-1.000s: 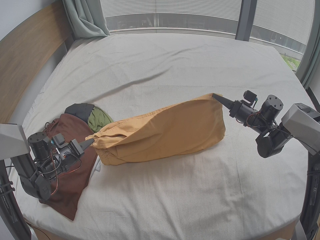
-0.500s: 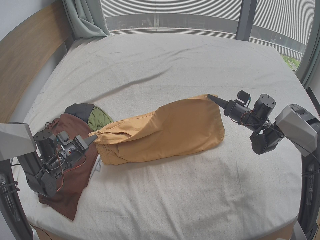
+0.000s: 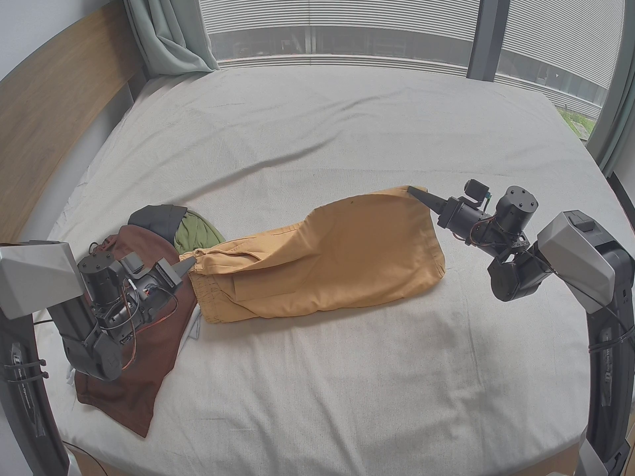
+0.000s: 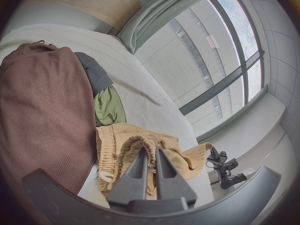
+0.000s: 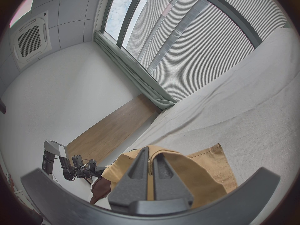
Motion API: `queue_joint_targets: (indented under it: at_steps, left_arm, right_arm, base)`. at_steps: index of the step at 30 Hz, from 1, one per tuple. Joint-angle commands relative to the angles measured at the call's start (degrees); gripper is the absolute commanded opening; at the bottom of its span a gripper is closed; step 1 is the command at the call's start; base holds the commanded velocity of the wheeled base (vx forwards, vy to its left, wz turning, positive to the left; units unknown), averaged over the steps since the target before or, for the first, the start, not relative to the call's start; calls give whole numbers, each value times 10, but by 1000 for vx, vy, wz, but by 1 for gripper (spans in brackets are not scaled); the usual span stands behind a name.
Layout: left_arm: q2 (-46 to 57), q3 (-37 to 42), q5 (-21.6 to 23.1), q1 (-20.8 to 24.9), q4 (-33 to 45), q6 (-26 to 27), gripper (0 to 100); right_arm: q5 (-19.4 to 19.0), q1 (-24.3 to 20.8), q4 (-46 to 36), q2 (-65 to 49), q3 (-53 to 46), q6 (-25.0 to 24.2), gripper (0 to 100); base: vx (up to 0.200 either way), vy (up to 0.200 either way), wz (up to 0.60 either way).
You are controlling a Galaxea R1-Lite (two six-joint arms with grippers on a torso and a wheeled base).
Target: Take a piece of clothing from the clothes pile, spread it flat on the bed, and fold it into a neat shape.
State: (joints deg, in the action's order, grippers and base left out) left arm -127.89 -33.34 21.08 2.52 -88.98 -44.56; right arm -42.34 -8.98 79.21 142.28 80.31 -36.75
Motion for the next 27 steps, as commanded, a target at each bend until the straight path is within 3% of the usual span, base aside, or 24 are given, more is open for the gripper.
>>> queue_joint_targets:
  at_steps: [1,25,26,27]
  left_arm:
    - [-11,-8,-2,-4,-1,-1,0]
    - [-32,-23,-2,-15,-1,2,0]
    - [-32,-23,-2,-15,-1,2,100]
    - [-32,-23,-2,-15,-1,2,100]
  right_arm:
    - [0,0,-2,16,11,0,0]
    - [5,-2,-27,52,76,5,0]
    - [6,-2,-27,55,78,5,0]
    - [6,-2,-27,56,80,5,0]
  base:
    - [0,0,0]
    - [0,0,0]
    - [0,0,0]
    - [0,0,0]
